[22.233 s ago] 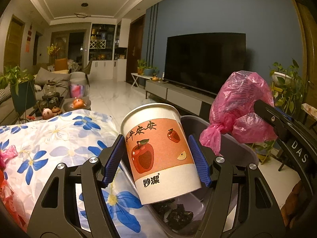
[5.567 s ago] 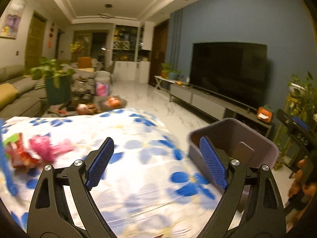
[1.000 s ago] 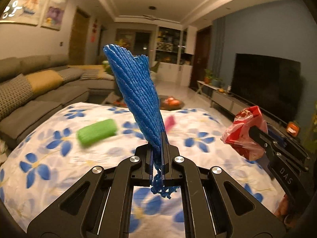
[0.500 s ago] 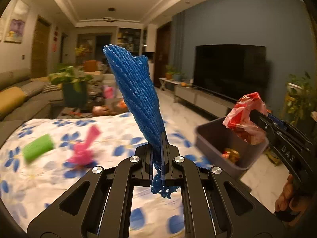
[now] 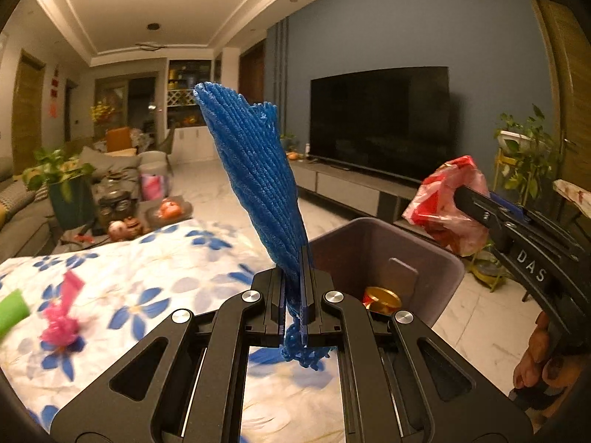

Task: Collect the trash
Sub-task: 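Carry the blue mesh and red wrapper over the grey bin with both tools, then open both tools to drop the mesh and wrapper into the bin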

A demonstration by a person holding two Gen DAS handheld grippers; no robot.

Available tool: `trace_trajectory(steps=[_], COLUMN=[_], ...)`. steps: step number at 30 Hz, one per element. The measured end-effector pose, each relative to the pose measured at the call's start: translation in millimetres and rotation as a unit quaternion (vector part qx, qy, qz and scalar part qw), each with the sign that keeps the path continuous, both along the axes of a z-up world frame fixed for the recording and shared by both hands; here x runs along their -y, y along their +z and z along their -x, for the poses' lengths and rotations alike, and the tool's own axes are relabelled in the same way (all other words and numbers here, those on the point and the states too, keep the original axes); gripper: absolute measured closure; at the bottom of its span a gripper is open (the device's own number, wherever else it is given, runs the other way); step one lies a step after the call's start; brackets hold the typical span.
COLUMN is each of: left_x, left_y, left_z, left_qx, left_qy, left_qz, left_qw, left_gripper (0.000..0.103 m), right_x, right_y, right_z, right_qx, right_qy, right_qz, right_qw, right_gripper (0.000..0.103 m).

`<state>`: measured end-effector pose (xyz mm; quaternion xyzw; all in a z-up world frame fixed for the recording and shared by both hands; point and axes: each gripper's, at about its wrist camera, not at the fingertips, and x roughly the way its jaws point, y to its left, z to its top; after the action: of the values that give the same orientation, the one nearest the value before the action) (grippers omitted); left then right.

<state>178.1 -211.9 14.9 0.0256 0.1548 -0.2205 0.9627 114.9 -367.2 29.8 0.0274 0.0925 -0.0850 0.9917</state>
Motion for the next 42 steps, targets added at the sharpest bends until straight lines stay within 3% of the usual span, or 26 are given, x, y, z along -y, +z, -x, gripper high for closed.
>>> trace_trajectory(steps=[15, 39, 41, 42], left_x=[52, 71, 73, 73], left_y=[-20, -41, -42, -42], left_z=[-32, -61, -60, -60], left_qx=[-0.009, -0.036, -0.039, -0.039], left_qy=[-0.047, -0.086, -0.088, -0.089], left_qz=[-0.009, -0.011, -0.016, -0.018], left_qw=[0.9988, 0.9956, 0.9952, 0.9951], left_gripper=[0.098, 0.098, 0.097, 0.091], right_x=[13, 28, 30, 31], right_y=[-13, -16, -16, -16], right_z=[-14, -36, -37, -37], right_qx=[-0.007, -0.010, -0.008, -0.008], right_qy=[-0.020, -0.022, -0.024, -0.024], right_qz=[-0.008, -0.032, -0.034, -0.037], right_qw=[1.000, 0.999, 0.999, 0.999], right_gripper=[0.081, 0.077, 0.077, 0.074])
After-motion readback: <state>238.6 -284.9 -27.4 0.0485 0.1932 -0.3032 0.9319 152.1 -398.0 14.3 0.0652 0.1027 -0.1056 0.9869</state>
